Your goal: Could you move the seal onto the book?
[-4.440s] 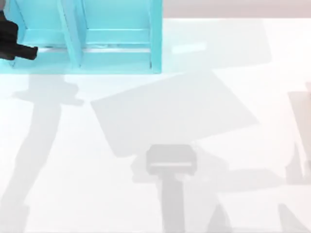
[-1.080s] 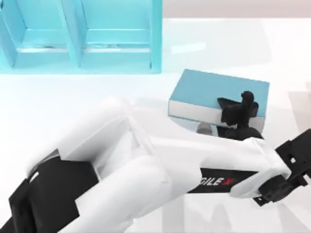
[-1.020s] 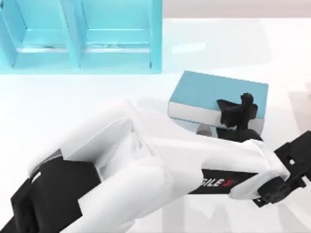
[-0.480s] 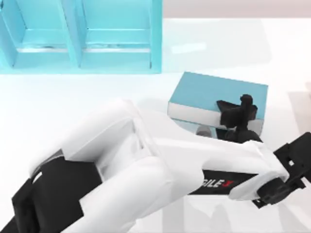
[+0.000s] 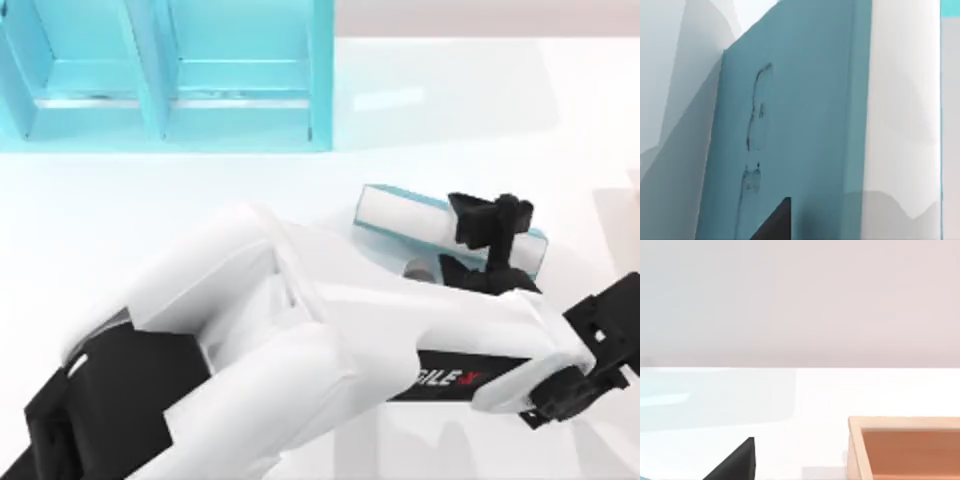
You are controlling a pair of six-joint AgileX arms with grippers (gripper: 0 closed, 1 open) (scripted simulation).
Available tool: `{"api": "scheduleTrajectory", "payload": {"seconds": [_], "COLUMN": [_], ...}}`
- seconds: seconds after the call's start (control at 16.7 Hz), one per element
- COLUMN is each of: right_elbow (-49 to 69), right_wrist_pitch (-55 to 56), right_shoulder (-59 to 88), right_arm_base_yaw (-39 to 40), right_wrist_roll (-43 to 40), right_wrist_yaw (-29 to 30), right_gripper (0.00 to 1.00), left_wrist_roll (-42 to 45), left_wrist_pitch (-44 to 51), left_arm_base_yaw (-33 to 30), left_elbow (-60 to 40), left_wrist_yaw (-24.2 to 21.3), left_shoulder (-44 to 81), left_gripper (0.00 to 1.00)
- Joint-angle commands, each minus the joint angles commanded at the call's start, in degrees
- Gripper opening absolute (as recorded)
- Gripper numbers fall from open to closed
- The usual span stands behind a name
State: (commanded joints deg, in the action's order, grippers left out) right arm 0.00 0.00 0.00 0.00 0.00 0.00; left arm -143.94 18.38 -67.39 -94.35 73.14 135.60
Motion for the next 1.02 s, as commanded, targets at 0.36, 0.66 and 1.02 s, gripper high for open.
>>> {"api": "scheduleTrajectory", "payload": {"seconds": [0.36, 0.66, 1.02], "right_elbow": [0.0, 0.0, 0.0], "right_wrist_pitch": [0.0, 0.0, 0.0], "right_shoulder": [0.0, 0.0, 0.0], "right_arm_base_yaw": [0.0, 0.0, 0.0], "right_wrist_roll": [0.0, 0.0, 0.0], "right_wrist_yaw": [0.0, 0.0, 0.0], "right_gripper": [1.0, 1.0, 1.0], "left_wrist_roll": [0.0, -0.74, -16.9], "left_wrist_pitch": [0.0, 0.64, 15.92], "left_arm_base_yaw": [0.0, -0.3, -4.71], "left_elbow": [0.0, -0.14, -4.72], "left_wrist_yaw": [0.0, 0.0, 0.04], "left_shoulder": [0.0, 0.12, 1.64], "left_gripper": [1.0, 1.0, 1.0]}}
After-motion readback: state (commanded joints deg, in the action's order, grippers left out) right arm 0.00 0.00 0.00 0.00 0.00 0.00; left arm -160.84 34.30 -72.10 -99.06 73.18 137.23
